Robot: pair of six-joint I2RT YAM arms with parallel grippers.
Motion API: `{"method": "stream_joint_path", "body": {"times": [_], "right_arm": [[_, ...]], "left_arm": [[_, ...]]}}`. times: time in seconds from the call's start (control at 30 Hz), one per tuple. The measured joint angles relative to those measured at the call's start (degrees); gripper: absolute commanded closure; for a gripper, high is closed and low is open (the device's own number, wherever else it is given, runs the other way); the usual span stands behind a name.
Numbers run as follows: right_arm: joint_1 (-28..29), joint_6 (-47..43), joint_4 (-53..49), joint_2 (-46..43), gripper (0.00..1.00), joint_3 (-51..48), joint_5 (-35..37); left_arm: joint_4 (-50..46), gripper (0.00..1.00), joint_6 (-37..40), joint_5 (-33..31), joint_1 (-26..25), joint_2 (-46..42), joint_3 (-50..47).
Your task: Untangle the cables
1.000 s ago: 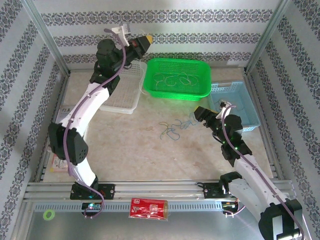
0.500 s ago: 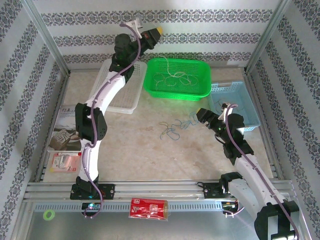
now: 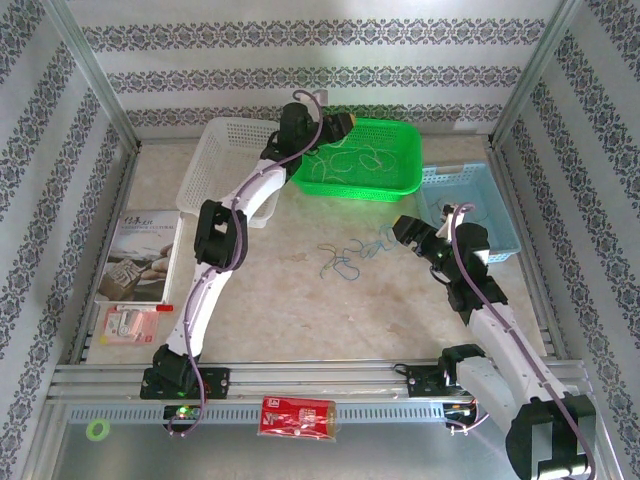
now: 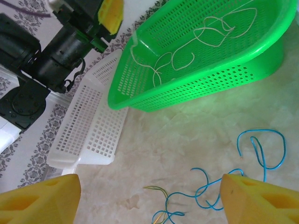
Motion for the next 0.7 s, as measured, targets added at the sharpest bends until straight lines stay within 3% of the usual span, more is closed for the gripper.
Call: {"method": "stream_joint_path", "body": {"times": [0.23,0.53,0.7], "right_arm": [[0.0,0.0,-0.04,-0.09,0.22,1.03,-0.96],[0.04,0.02,-0.22,-0.85,0.23,1.03,-1.75],[2.16,-0.44,-1.01,0.24,0.25,1.31,-1.75]], "left_arm": [[-12.59,0.0,6.23,-0.24,-1.07,-3.87,1.53],[-28.65,0.0,14.32,-3.54,-1.03,-12.85,2.25],[-30.14,0.0,16.92,-4.59,-1.09,-23.61,-7.23]]}}
